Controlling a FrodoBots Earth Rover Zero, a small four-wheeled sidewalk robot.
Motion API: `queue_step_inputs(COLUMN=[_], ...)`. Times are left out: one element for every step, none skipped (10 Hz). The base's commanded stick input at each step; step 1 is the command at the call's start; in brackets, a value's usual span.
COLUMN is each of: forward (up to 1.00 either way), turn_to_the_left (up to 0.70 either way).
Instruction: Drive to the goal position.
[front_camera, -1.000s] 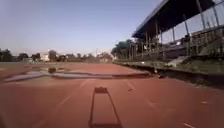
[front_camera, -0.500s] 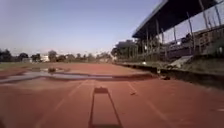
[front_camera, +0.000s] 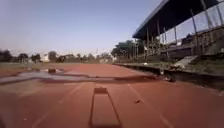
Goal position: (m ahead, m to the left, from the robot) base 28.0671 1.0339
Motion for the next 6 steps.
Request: queue_step_inputs(forward=[0.70, 0.70, 0.70, 0.70, 0.70, 0.70], turn_to_the_left=[0.11, 0.02, 0.00, 0.00, 0.00, 0.00])
